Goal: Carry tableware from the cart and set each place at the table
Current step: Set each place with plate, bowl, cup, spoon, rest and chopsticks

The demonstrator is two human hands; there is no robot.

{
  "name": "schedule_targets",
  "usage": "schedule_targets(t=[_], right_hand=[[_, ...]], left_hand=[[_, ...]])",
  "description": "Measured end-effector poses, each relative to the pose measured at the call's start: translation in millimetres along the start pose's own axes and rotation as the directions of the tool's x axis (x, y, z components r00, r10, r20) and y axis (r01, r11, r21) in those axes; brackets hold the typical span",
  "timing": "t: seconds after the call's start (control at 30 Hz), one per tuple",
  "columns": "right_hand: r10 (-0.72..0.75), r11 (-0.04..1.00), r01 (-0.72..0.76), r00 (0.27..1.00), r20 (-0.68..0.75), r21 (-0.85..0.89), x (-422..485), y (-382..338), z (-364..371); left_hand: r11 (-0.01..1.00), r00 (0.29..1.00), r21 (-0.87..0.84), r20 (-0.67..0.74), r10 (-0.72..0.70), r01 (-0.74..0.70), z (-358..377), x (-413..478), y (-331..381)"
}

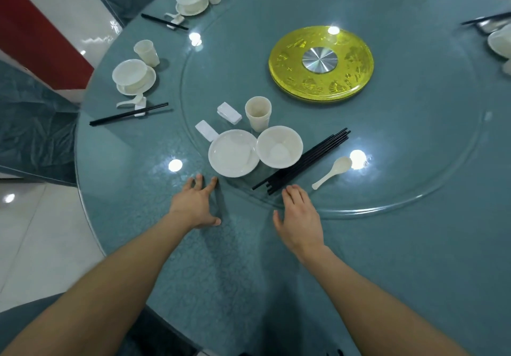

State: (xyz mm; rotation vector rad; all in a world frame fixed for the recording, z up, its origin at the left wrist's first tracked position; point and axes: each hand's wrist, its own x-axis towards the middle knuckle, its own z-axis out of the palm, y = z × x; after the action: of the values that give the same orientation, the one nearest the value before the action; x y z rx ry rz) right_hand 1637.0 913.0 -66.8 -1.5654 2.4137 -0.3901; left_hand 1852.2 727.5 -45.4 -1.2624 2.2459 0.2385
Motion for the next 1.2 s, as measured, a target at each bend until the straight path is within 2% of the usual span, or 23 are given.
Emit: schedule_targets(t=[0.27,0.53,0.6,0.67,0.77,0.83,0.87,0.93,1.2], right_hand=[[0.095,0.995,-0.094,0.996,-0.005,0.039,-6.7,25.3,-8.9],[0.13,0.989,-0.126,0.99,-0.053,0.076,-13.5,41.4,-14.7],[0.148,0.986,-0.144,0.988,-0.04,0.078,-13.8,43.2,-16.0],[0.16,0.984,-0.157,0.986,-0.036,0.08,-13.7,45.1,-17.2],[0.169,0.982,-0.167,0.985,-0.018,0.083,-13.2,47.3,-20.3],[0.164,0.984,-0.162,0.986,-0.022,0.075,-13.0,49.0,-21.8],[0.165,0.984,-0.163,0.986,-0.021,0.074,-12.8,49.6,-22.3],[0.162,0.984,-0.159,0.987,-0.024,0.076,-12.9,50.5,-22.8],[0.154,0.986,-0.152,0.988,-0.017,0.068,-13.3,56.8,-22.6]], left_hand=[[1.0,1.0,-0.022,-0.022,0.013,-0.014,0.6,2.2,-2.2],[1.0,1.0,0.003,-0.009,0.015,-0.015,9.5,18.8,-14.2],[0.998,1.0,-0.06,0.011,0.017,-0.016,0.8,21.6,-12.2],[0.979,1.0,-0.202,0.012,0.007,-0.004,-11.5,25.2,-8.1],[0.846,0.971,-0.522,-0.123,-0.204,0.112,-23.8,31.0,6.5],[0.677,0.926,-0.71,-0.095,-0.365,0.194,-23.4,36.2,20.9],[0.595,0.915,-0.777,-0.062,-0.4,0.207,-20.2,41.3,27.8],[0.491,0.899,-0.837,0.002,-0.439,0.241,-21.3,44.2,44.1],[0.27,0.874,-0.933,0.086,-0.477,0.24,-26.0,46.5,77.4]])
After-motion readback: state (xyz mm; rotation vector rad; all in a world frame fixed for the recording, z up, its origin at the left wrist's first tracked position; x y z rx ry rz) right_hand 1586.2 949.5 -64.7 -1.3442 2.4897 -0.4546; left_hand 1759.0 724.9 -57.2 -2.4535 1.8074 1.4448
